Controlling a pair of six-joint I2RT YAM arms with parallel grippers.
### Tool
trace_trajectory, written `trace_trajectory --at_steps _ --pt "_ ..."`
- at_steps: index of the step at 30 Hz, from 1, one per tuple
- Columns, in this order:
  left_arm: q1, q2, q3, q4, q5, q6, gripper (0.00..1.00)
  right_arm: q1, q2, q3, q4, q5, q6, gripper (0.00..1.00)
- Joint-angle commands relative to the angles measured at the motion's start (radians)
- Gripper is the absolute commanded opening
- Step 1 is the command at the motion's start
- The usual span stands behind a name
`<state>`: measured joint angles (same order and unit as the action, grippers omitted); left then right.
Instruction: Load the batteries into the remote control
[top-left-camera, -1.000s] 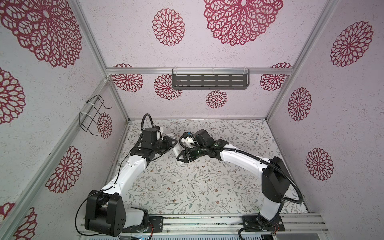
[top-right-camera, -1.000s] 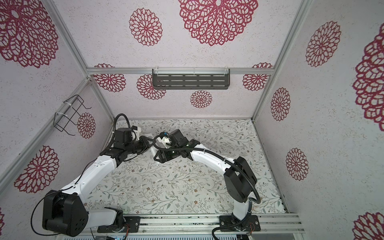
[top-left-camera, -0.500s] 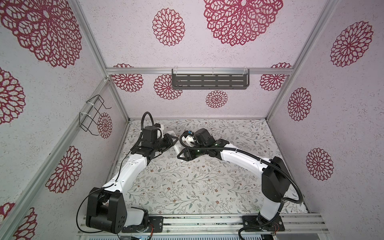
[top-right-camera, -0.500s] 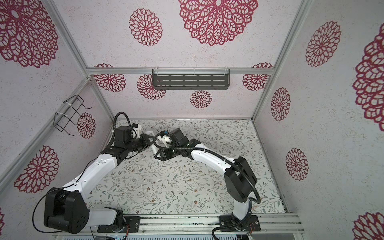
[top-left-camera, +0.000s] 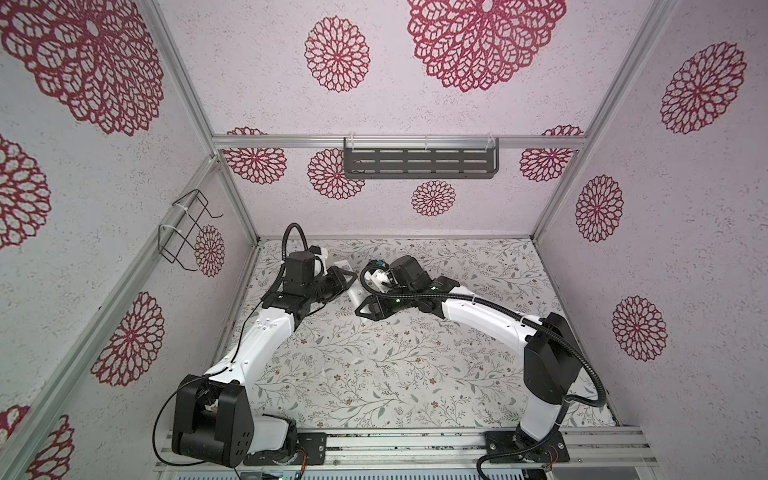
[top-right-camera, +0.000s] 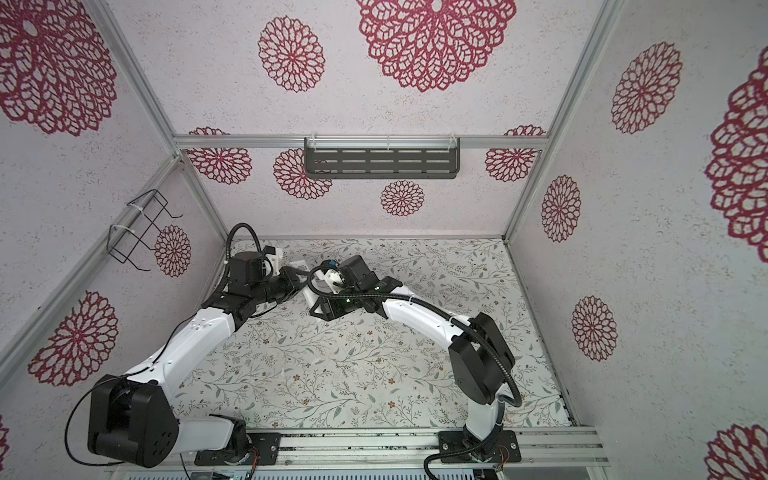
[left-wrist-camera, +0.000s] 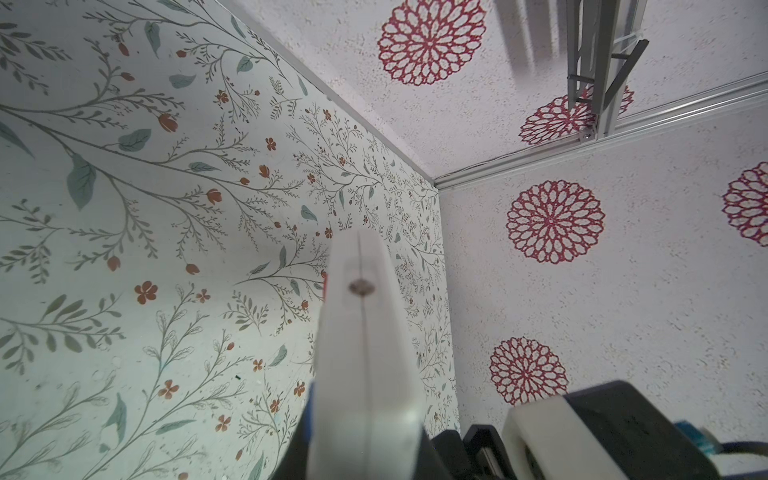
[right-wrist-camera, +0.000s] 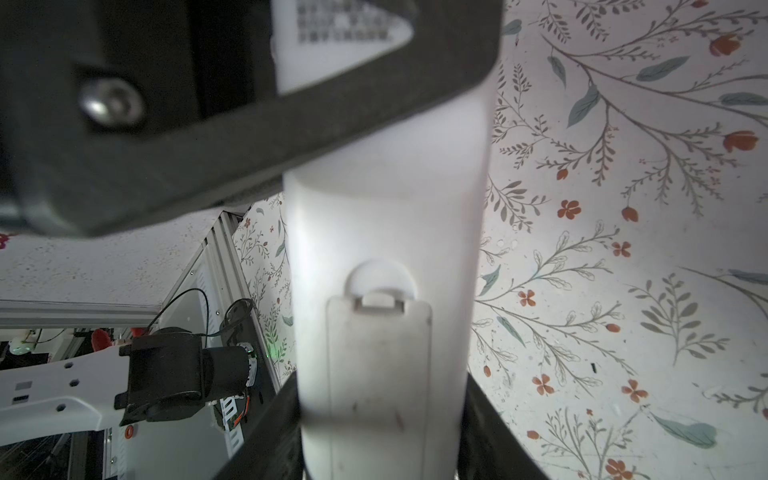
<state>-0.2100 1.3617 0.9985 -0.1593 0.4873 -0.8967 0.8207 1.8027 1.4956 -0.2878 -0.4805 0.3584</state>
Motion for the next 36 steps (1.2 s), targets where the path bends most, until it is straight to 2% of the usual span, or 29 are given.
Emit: trace_trajectory --at_steps 1,7,10,16,24,30,36 --pt "-0.005 -0.015 0.025 0.064 0.065 -0.021 0.31 -0.033 -0.054 0.016 0.002 0.012 0.004 0.03" --pt "0.003 -0.039 0.006 0.078 0.074 -0.020 0.58 -0.062 -0.081 -0.017 0.033 -0.013 0.019 0.02" --pt "0.010 -0.053 -0.001 0.083 0.084 -0.018 0.64 -0.079 -0.090 -0.018 0.033 -0.023 0.017 0.02" --pt "0.029 -0.123 -0.033 0.098 0.095 -0.009 0.70 -0.109 -0.123 -0.041 0.062 -0.061 0.020 0.01" --pt "0.050 -0.201 -0.071 0.178 0.217 -0.004 0.82 -0.139 -0.151 -0.027 0.116 -0.175 0.023 0.01" --pt "0.069 -0.198 -0.035 0.213 0.289 -0.011 0.83 -0.152 -0.188 -0.064 0.258 -0.270 0.079 0.00" --pt "0.070 -0.158 0.022 0.242 0.344 -0.021 0.83 -0.153 -0.204 -0.108 0.474 -0.359 0.201 0.00"
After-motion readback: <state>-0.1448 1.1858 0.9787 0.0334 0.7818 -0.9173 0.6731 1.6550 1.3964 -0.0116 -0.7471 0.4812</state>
